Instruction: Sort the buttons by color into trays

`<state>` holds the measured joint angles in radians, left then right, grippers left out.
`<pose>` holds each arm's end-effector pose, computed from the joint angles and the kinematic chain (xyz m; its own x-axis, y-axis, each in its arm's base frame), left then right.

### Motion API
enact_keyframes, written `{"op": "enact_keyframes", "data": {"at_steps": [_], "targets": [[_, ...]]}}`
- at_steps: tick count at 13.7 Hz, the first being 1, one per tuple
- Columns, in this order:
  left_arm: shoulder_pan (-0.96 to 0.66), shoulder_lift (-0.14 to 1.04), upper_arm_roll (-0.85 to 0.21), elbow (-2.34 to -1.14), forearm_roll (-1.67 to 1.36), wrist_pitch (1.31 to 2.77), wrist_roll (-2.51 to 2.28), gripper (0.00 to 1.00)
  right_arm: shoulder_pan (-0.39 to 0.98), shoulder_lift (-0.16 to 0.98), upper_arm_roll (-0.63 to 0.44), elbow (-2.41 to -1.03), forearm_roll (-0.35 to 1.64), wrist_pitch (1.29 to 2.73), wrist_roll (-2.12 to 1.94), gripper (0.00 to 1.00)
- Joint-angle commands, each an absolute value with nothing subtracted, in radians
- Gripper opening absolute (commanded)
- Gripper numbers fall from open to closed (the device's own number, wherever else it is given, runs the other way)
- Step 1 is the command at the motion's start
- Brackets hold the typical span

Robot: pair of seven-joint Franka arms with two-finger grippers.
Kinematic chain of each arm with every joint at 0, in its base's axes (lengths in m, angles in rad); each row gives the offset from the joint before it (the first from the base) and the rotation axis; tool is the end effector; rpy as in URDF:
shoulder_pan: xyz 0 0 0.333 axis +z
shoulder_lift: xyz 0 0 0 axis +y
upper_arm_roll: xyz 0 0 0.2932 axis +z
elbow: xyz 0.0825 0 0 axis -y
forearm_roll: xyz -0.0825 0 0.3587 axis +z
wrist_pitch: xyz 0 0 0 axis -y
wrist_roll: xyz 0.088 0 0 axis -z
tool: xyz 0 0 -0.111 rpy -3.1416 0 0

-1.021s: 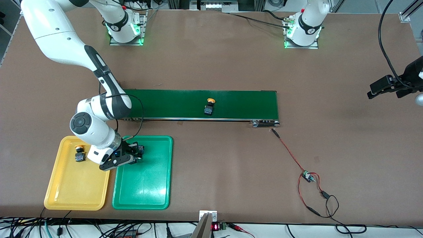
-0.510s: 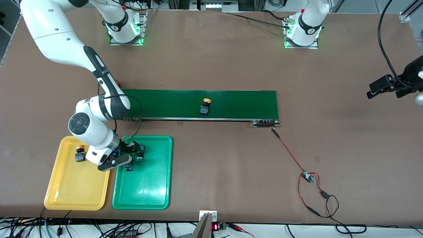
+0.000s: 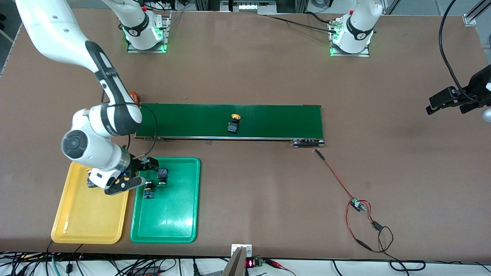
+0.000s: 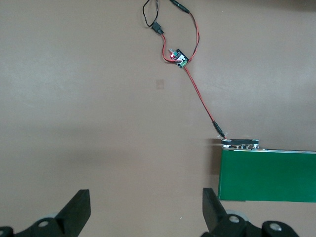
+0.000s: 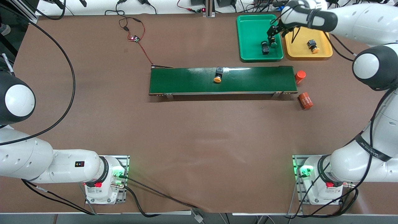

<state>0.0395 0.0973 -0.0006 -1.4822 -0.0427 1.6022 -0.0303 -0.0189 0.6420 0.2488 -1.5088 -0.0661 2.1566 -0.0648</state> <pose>0.5603 0.0172 0.5873 0.9973 0.0704 0.0214 0.0695 -0.9966 0.0434 0.6645 0.1256 0.2906 0.9607 0.2759 0.0308 0.2775 -0.9565 -0.0901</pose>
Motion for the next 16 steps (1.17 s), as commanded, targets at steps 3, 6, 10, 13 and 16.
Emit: {"op": "enact_keyframes", "data": {"at_steps": [3,6,10,13,16], "targets": [[0.043,0.087,-0.002,-1.476,-0.043,1.588,-0.029,1.00,0.015,0.483,0.245,-1.552,-0.045,1.952,0.197,0.96],[0.043,0.087,0.000,-1.476,-0.043,1.589,-0.029,1.00,0.066,0.422,0.245,-1.603,-0.038,1.908,0.377,0.96],[0.051,0.090,0.008,-1.479,-0.044,1.592,-0.029,1.00,0.144,0.374,0.245,-1.690,-0.038,1.943,0.586,0.96],[0.052,0.094,0.008,-1.477,-0.041,1.597,-0.028,1.00,0.178,0.377,0.247,-1.697,-0.038,1.933,0.629,0.96],[0.051,0.094,0.006,-1.479,-0.043,1.597,-0.028,1.00,0.210,0.391,0.247,-1.707,-0.038,1.962,0.644,0.96]]}}
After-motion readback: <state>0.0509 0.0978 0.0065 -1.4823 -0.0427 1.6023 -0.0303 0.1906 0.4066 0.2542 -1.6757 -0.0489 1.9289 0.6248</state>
